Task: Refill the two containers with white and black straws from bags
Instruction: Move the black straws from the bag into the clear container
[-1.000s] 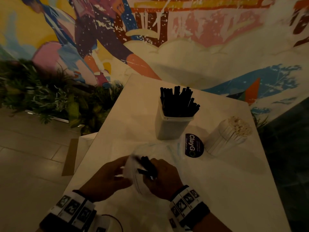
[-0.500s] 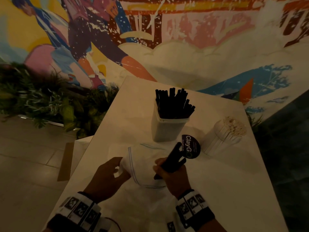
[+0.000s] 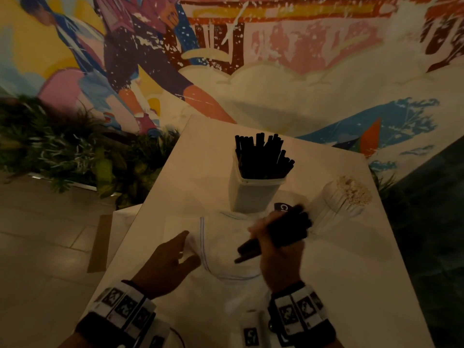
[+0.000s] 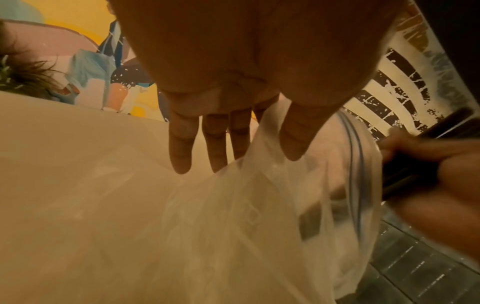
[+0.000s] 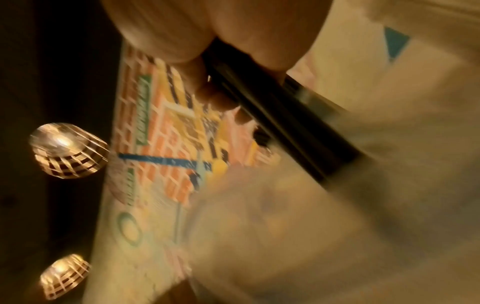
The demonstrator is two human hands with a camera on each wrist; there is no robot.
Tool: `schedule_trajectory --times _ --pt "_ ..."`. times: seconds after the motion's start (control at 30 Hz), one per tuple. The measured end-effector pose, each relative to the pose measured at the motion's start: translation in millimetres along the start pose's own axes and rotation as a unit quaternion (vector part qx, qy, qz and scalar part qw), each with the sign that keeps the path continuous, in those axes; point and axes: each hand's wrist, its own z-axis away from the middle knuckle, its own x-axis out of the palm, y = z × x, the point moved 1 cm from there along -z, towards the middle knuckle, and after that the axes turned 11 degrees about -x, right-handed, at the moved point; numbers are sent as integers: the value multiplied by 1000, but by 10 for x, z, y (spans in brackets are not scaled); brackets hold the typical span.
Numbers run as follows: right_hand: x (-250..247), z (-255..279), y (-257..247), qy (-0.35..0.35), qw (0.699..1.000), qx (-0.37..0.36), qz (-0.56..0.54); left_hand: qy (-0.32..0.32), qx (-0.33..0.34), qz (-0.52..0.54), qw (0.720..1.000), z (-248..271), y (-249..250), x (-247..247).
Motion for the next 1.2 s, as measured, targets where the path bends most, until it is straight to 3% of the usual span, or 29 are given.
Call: schedule_trajectory --times 0.1,0.17,0.2,0.23,0.3,0.33,0.37,0.4,0.47,0.53,0.57,0.6,0.67,0.7,0.73,0.77,0.83,0.9,0.97,1.07,1.13,1.2 --pt "-16 -200 -451 29 990 -132 -34 32 40 -14 999 -20 140 -52" --pt "-46 -270 -680 -38 991 -128 7 52 72 -15 996 -23 301 -98" --pt "-55 -278 -735 -120 987 -88 59 56 84 -12 995 -14 365 -127" --pt "-43 -269 -751 -234 960 -40 149 58 102 -6 993 -7 423 -149" --pt "-63 -153 -588 -449 818 -11 358 57 134 0 989 -14 491 -179" --pt "-83 -69 -460 -489 759 -27 430 57 143 -3 988 -26 518 -186" --pt "-114 -3 -358 -483 751 -27 449 57 152 -2 987 -37 538 -184" --pt "-140 44 -335 -446 783 -21 433 67 156 -1 985 -42 571 -191" --pt "-294 46 -339 -306 885 47 349 137 147 23 979 -40 619 -248" --pt "-483 -3 -413 -160 947 117 254 224 51 69 971 -71 564 -314" --pt "-560 -17 -436 -130 956 130 229 214 -35 92 972 -87 541 -339" --pt "-610 -15 -437 -132 957 139 218 151 -128 114 974 -100 526 -338" --pt "-638 59 -370 -165 953 148 208 -54 -251 175 950 -22 576 -206" --pt "-650 110 -314 -174 951 153 205 -130 -265 208 933 24 606 -118" --pt "-671 149 -282 -177 950 161 201 -152 -252 231 927 50 632 -43" --pt "-711 169 -273 -174 949 173 198 -131 -232 259 929 55 664 18" --pt "-849 170 -292 -145 950 205 185 -19 -188 291 938 -15 642 81" --pt "-1039 158 -298 -78 955 247 148 110 -163 260 945 -111 552 84" --pt "-1165 163 -271 -18 953 291 89 167 -171 216 947 -155 453 83" --pt "-1208 276 -80 -56 914 380 131 113 -279 175 937 -103 383 155" --pt "-1206 391 17 -152 849 454 225 34 -371 158 914 -40 314 180" --pt "-1168 483 39 -255 803 484 237 -29 -439 135 888 63 238 187"
